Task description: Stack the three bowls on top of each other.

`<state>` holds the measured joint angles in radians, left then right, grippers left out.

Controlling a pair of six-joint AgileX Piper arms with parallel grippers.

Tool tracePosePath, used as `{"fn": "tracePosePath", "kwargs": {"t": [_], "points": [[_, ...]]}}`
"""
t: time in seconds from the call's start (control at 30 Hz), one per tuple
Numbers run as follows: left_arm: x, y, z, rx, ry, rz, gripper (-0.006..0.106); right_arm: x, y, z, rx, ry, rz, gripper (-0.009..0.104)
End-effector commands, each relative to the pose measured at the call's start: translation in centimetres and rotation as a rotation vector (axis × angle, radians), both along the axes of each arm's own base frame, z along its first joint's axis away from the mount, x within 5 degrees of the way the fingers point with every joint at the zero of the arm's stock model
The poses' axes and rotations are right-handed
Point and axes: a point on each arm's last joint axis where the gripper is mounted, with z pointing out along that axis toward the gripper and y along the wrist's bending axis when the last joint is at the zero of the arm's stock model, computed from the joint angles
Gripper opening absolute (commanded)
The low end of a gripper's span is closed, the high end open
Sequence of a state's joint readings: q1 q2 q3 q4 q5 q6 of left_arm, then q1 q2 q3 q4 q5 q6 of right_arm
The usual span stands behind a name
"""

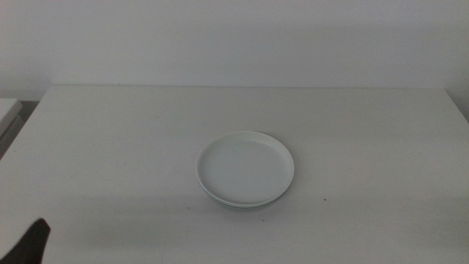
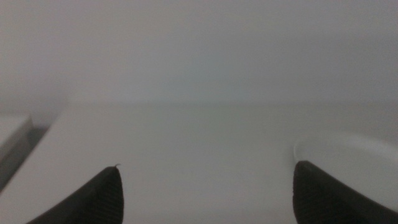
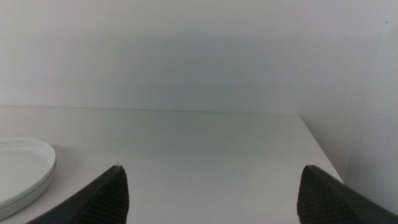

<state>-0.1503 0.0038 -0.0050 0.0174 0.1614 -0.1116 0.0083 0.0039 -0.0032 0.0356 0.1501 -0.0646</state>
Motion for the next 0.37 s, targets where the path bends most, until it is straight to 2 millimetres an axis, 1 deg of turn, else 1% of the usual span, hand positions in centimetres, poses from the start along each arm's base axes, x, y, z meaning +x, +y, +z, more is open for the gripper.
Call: {"fn": "tracePosePath", "kwargs": {"t": [0.0,0.33], "points": [[-0.07,0.03,-0.77,0.002,0.070,0.004,0.094,-0.01,-0.06,-0.04,-0.014,-0.006,-0.009,0.093],[-0.04,0.04,-0.55,0.009,0.045,0.005,0.094,-0.01,-0.06,0.06,-0.011,-0.017,-0.009,0.093]]}}
